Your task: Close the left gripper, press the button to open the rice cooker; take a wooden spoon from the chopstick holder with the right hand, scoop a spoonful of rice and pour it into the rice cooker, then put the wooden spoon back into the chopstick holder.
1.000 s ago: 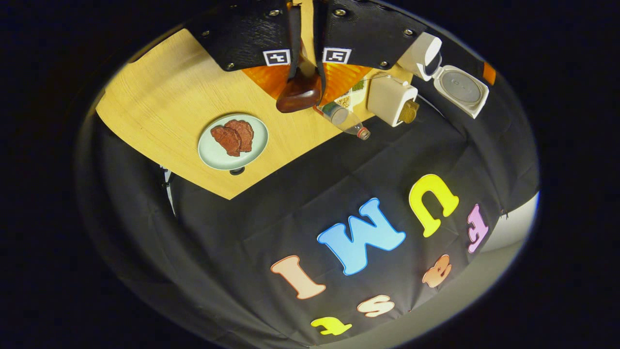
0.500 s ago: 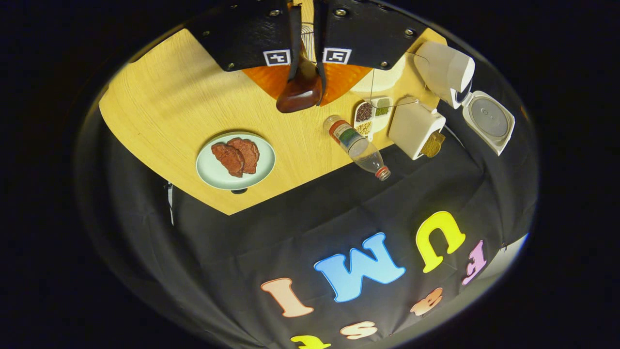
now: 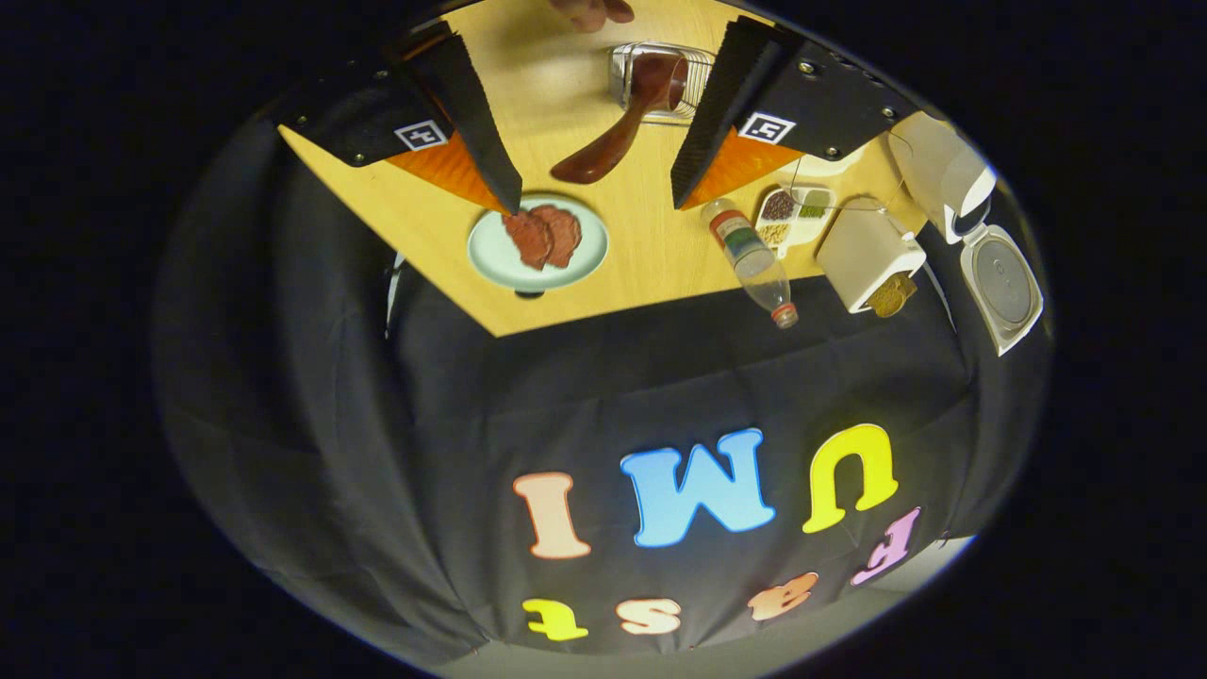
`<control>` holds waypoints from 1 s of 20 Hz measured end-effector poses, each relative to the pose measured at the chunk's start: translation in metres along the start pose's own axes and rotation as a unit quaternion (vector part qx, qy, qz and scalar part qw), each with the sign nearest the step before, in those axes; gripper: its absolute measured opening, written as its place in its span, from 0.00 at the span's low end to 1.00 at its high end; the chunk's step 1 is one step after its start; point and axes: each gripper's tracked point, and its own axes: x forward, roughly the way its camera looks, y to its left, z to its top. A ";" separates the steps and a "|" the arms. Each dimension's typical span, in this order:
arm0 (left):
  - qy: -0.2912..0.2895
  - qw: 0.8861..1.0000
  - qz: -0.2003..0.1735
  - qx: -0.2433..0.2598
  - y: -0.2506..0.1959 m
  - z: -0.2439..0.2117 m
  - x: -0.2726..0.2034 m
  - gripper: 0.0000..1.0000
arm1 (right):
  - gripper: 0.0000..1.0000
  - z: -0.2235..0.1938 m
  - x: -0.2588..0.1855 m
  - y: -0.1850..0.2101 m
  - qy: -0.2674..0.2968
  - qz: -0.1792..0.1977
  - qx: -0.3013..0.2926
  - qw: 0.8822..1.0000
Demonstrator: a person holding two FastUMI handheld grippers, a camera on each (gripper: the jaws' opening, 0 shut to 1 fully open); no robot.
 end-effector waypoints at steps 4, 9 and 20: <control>-0.001 1.000 -0.004 -0.009 0.000 0.005 0.015 0.92 | 0.96 0.081 -0.038 0.018 -0.084 0.028 -0.025 0.996; -0.002 1.000 0.005 -0.006 0.025 0.023 0.030 0.92 | 0.96 0.138 -0.060 0.042 -0.125 0.042 -0.011 0.991; 0.003 0.995 0.100 -0.014 0.181 0.073 0.079 0.92 | 0.96 0.172 -0.066 0.093 -0.147 0.103 -0.014 0.984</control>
